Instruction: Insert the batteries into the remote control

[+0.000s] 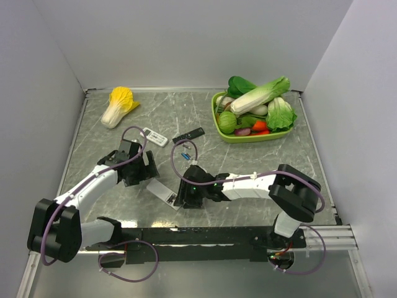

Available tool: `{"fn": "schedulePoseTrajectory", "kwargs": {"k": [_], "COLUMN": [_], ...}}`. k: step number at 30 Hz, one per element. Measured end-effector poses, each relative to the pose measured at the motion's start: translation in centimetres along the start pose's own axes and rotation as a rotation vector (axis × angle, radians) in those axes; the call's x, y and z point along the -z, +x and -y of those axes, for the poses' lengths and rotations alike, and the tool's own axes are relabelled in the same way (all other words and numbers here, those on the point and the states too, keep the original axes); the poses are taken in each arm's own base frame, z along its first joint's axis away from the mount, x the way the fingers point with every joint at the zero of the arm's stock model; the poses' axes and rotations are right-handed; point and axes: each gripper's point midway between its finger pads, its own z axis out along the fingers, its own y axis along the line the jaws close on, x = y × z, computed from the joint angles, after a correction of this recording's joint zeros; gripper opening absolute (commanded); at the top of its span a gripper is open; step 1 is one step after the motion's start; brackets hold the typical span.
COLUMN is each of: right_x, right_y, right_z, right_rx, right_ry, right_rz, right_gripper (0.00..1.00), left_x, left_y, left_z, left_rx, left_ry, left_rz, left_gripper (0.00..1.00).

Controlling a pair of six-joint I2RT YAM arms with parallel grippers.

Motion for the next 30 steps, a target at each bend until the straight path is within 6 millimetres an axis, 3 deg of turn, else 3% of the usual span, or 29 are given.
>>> {"fn": "schedulePoseTrajectory", "kwargs": {"k": [10,18,30], "right_x": [-1.1,-1.2,-2.0], "right_y": [0.4,0.4,-0.5], "right_z": [0.6,1.3,0.6], "right_rx": [-0.131,-0.199,-0.214], "right_ry": [0.084,0.134,0.137], "right_rz": [0.008,0.031,0.048], "right_gripper": [0.42,0.39,0.37], "left_x": [-0.3,-0.5,-1.0], "left_y": [0.2,0.4,1.0], "left_z": [0.4,0.7,0.8], "left_rx": [-0.026,-0.03,-0.035], "left_ry": [0.023,0.042,0.055], "left_rz": [-0.015,-0.033,-0.066], "left_gripper": [0.99,0.99,0.99]}}
